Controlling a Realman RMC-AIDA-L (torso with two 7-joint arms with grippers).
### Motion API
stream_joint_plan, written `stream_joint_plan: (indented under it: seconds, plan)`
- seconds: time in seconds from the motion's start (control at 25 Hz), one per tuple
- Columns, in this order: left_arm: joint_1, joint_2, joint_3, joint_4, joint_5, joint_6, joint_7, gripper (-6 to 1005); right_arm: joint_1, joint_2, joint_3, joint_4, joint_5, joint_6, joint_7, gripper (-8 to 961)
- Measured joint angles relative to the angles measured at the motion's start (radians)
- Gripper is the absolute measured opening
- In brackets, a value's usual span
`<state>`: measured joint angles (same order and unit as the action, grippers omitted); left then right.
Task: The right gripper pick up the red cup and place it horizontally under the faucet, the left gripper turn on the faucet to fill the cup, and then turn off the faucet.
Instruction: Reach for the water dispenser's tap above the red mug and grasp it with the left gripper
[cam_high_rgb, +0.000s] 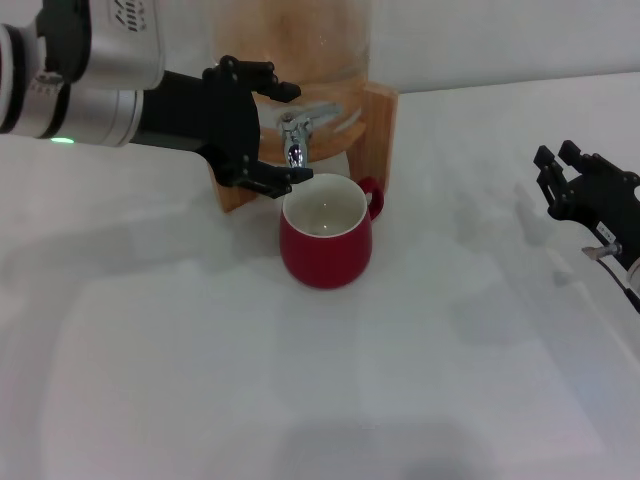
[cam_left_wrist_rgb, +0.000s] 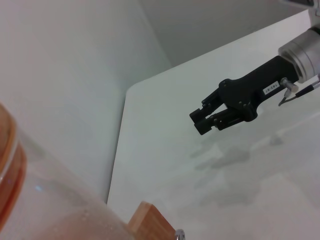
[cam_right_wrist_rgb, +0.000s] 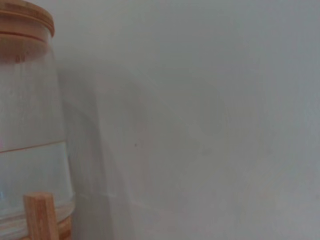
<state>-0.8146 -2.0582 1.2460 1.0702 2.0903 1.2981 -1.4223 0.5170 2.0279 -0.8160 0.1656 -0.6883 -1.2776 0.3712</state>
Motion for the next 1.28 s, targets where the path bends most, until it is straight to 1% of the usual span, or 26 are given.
stream_joint_plan:
  seconds: [0.24,0.64,0.92,1.28]
  plan:
    - [-0.001,-0.004,-0.004,-0.006,0.002,-0.012,0.020,875,0.004,0.000,0.000,0.000,-0.006,-0.008,0.000,294]
    - [-0.045,0.003,-0.016,-0.096,0.003,-0.056,0.071,875,0.008,0.000,0.000,0.000,-0.007,-0.016,0.000,295]
    - [-0.051,0.004,-0.017,-0.106,0.003,-0.060,0.087,875,0.013,0.000,0.000,0.001,-0.007,-0.020,0.000,295]
    - [-0.077,-0.003,-0.017,-0.158,0.002,-0.077,0.130,874,0.016,0.000,0.000,0.004,-0.008,-0.026,0.000,295]
